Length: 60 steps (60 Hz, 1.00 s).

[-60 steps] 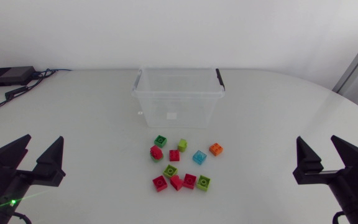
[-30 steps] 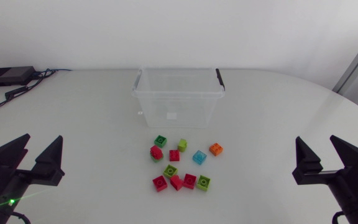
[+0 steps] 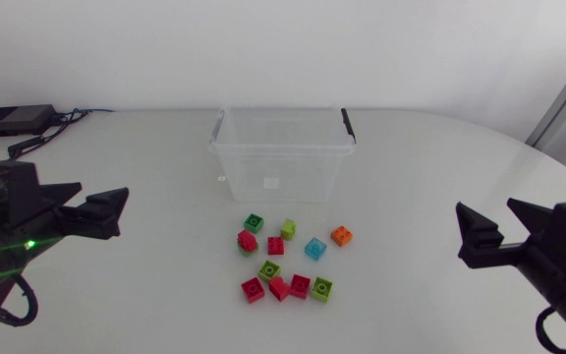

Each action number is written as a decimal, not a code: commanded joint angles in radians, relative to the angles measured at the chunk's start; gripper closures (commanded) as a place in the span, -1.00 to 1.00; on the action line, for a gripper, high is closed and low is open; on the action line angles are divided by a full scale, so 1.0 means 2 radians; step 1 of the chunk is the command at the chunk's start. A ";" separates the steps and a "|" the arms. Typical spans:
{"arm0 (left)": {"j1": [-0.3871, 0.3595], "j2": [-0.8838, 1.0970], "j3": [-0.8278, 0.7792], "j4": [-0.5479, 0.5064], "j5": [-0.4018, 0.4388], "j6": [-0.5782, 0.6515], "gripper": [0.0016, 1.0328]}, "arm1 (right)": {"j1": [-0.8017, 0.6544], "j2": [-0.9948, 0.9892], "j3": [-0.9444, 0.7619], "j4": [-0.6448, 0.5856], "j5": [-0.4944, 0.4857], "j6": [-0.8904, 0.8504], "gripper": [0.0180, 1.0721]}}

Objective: Pick up the duplo bricks and place them in the container

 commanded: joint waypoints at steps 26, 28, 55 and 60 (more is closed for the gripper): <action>-0.147 0.329 0.202 -0.180 0.000 0.040 -0.90 | 0.048 0.167 0.101 -0.055 -0.040 0.035 -0.90; -0.159 0.346 0.209 -0.180 0.000 0.042 -0.90 | 0.049 0.176 0.109 -0.071 -0.043 0.034 -0.90; -0.198 0.452 0.236 -0.104 0.069 0.066 -0.83 | 0.074 0.280 0.174 -0.163 -0.044 -0.111 -0.90; -0.201 0.469 0.245 -0.098 0.069 0.069 -0.82 | 0.077 0.295 0.173 -0.158 -0.062 -0.115 -0.90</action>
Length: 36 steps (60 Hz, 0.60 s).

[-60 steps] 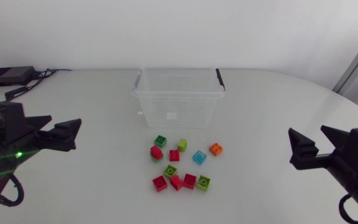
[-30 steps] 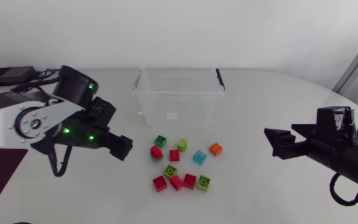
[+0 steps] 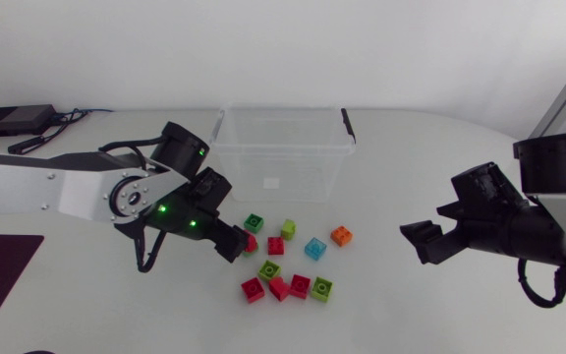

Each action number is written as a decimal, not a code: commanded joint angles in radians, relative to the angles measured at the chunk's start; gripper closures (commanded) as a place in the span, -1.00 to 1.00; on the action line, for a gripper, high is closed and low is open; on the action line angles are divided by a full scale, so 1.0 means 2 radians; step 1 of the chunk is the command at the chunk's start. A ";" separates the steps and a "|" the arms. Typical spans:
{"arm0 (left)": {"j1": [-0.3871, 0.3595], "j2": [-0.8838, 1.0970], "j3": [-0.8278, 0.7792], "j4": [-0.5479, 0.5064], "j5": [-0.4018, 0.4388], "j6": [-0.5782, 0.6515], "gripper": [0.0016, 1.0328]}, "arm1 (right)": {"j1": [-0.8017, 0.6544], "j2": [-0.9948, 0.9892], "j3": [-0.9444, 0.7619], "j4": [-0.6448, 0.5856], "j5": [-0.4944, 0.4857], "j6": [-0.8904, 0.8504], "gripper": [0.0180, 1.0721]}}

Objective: Pick up the duplo bricks and place them in the container

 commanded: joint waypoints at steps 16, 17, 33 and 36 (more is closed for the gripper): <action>-0.016 0.059 0.033 0.032 0.004 0.023 -0.65 | 0.016 0.042 0.003 0.010 -0.019 -0.029 -0.90; -0.016 0.061 0.033 0.033 0.004 0.023 -0.65 | 0.016 0.043 0.003 0.011 -0.019 -0.030 -0.90; -0.022 0.084 0.032 0.046 0.004 0.030 -0.14 | 0.026 0.063 0.001 0.026 -0.019 -0.034 -0.90; -0.022 0.089 0.034 0.046 0.005 0.030 -0.06 | 0.028 0.064 0.000 0.030 -0.018 -0.035 -0.90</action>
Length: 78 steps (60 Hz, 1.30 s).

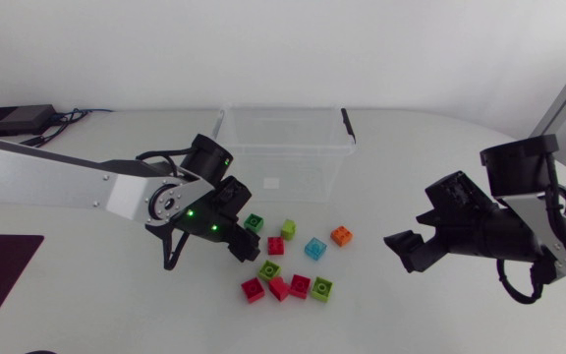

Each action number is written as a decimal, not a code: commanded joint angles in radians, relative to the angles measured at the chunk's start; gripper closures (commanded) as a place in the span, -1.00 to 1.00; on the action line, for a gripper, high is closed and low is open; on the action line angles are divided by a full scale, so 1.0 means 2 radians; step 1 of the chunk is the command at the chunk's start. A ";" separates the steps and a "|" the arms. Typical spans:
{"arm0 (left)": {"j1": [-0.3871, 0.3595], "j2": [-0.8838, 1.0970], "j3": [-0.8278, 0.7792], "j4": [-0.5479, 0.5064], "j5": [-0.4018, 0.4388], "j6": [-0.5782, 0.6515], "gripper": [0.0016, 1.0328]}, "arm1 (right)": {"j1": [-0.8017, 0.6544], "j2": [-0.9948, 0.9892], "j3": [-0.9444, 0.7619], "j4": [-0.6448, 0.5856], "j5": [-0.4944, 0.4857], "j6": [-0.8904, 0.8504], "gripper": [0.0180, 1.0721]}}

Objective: Pick up the duplo bricks and place them in the container

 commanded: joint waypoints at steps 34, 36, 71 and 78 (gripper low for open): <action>0.021 -0.061 0.008 -0.005 0.037 0.012 0.35 | 0.071 0.126 0.031 0.056 0.019 0.002 -0.90; 0.023 -0.069 0.009 -0.008 0.041 0.012 0.35 | 0.074 0.138 0.038 0.056 0.022 0.005 -0.90; 0.053 -0.150 0.060 -0.001 0.068 -0.003 0.35 | 0.087 0.310 0.116 0.094 0.040 0.018 -0.72; 0.064 -0.154 0.070 0.023 0.068 -0.020 0.35 | 0.087 0.321 0.124 0.093 0.042 0.018 -0.62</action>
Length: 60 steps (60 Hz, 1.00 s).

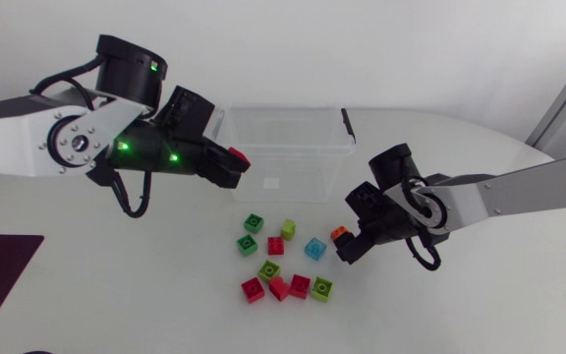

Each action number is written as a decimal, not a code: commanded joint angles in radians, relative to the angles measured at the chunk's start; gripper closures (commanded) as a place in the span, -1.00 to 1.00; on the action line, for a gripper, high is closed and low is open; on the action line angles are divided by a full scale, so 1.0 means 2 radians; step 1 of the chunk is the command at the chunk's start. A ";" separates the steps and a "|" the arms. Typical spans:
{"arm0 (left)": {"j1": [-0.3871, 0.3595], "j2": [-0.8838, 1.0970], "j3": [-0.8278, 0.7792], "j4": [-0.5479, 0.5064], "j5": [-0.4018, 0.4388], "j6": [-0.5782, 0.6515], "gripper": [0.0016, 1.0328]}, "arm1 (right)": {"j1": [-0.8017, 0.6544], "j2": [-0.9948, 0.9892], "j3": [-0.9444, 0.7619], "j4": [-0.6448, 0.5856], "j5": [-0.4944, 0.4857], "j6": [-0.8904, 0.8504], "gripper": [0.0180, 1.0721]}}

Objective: Pick up the duplo bricks and place them in the container

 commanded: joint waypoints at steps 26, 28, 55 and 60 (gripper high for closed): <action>0.026 0.032 0.043 0.104 -0.008 -0.050 0.35 | 0.013 0.056 0.038 -0.010 0.002 0.010 0.12; 0.026 0.040 0.046 0.109 -0.010 -0.052 0.35 | 0.016 0.058 0.038 -0.010 0.003 0.010 0.19; 0.029 0.157 0.120 0.147 -0.055 -0.065 -0.23 | 0.018 -0.036 0.015 -0.060 0.003 0.008 0.36; 0.033 0.170 0.130 0.150 -0.060 -0.062 -0.41 | 0.021 -0.065 0.020 -0.077 0.002 0.011 0.36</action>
